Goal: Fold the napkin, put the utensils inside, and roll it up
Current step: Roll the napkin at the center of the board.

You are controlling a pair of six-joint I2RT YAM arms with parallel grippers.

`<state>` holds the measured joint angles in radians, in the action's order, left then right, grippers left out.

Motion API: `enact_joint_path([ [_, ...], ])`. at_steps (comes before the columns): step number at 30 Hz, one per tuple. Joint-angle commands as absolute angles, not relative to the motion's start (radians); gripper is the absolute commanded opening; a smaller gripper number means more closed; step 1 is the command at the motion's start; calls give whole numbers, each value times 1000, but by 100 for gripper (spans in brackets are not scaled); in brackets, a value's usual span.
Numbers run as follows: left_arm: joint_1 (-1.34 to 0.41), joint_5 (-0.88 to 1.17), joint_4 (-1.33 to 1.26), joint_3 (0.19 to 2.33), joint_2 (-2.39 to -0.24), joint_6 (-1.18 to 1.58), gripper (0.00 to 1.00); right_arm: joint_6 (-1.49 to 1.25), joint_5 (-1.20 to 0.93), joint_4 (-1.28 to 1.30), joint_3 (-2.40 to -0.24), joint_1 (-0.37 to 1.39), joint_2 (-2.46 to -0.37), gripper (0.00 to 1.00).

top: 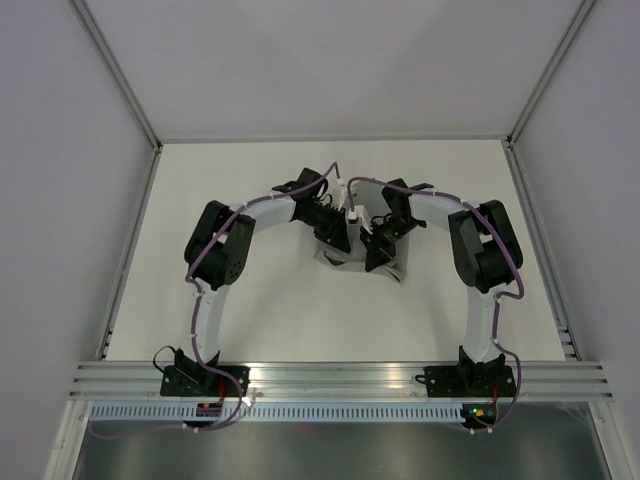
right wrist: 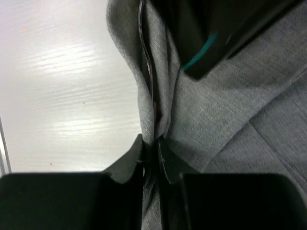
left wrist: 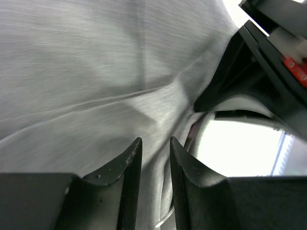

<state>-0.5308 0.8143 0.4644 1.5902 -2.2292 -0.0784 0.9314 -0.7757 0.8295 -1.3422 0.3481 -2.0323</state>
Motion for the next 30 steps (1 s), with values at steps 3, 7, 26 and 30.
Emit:
enact_joint_path([
  [3, -485, 686, 73, 1415, -1967, 74, 34, 999, -822, 1017, -1422, 311, -2155, 1],
  [7, -483, 620, -35, 1338, -1893, 55, 34, 1009, -828, 1066, -1460, 310, -2204, 1],
  [26, -845, 5, -412, 842, -1646, -541, 42, 1068, -916, 1325, -1670, 261, -2421, 1],
  [30, -929, -100, -505, 793, -1693, -725, 47, 1071, -916, 1339, -1680, 252, -2439, 1],
])
